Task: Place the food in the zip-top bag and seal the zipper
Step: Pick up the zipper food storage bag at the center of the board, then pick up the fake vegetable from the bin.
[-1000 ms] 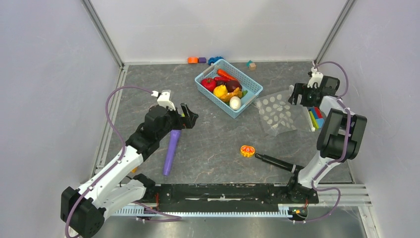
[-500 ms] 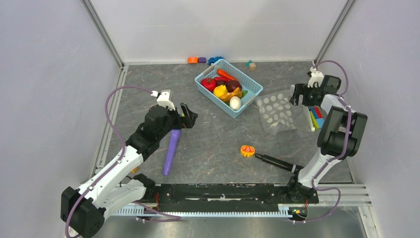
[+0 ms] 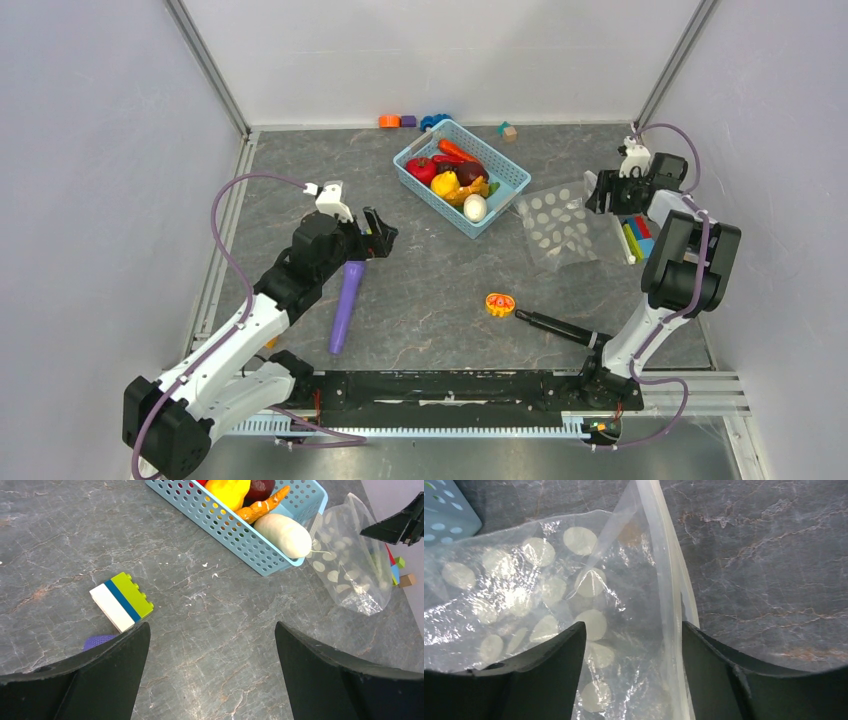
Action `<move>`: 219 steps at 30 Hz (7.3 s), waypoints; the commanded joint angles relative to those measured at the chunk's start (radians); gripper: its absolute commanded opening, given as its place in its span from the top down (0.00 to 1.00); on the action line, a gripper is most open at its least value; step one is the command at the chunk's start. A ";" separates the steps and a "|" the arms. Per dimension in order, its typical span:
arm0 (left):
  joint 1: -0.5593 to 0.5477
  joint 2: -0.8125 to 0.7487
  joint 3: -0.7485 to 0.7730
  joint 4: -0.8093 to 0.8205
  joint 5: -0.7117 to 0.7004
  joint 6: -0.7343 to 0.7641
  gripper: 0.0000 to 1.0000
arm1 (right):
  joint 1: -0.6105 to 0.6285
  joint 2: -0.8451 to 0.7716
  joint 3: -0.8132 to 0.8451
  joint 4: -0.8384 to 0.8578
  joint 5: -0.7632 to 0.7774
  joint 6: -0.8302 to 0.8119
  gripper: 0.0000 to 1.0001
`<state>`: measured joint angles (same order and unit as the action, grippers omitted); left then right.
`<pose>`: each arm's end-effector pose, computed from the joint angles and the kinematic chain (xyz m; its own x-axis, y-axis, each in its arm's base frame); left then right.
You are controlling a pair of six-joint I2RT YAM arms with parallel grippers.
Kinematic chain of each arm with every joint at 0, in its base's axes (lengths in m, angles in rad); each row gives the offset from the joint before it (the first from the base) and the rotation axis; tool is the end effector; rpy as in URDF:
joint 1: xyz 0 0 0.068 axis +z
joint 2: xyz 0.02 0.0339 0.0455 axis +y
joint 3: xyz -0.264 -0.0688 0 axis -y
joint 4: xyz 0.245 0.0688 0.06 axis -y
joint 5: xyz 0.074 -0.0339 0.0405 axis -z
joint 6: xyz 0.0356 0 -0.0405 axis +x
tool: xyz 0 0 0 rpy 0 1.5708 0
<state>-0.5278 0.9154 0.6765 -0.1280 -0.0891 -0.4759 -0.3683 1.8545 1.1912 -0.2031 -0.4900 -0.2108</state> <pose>0.1861 -0.1048 0.2839 -0.4724 -0.2528 -0.8443 0.2401 0.8848 -0.3993 0.3719 -0.1256 0.1830 -0.7021 0.0731 -0.7083 -0.1162 0.9696 0.2152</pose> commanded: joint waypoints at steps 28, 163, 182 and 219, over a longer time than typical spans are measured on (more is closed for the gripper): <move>-0.001 -0.040 -0.002 0.019 0.026 0.019 0.00 | 0.326 -0.740 -0.184 0.026 0.271 0.319 1.00; -0.444 -0.091 -0.020 -0.110 -0.390 0.085 0.98 | 0.962 -0.164 -0.065 0.091 0.756 0.393 0.25; -0.444 -0.088 -0.031 -0.090 -0.339 0.102 0.98 | 0.962 -0.232 -0.171 0.268 0.811 0.460 0.46; -0.445 -0.085 -0.038 -0.063 -0.307 0.105 0.98 | 0.962 -0.231 -0.281 0.445 0.922 0.587 0.76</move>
<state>-0.9710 0.8333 0.6476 -0.2539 -0.4076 -0.4023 0.5938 1.6829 0.9455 0.2115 0.4053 0.3668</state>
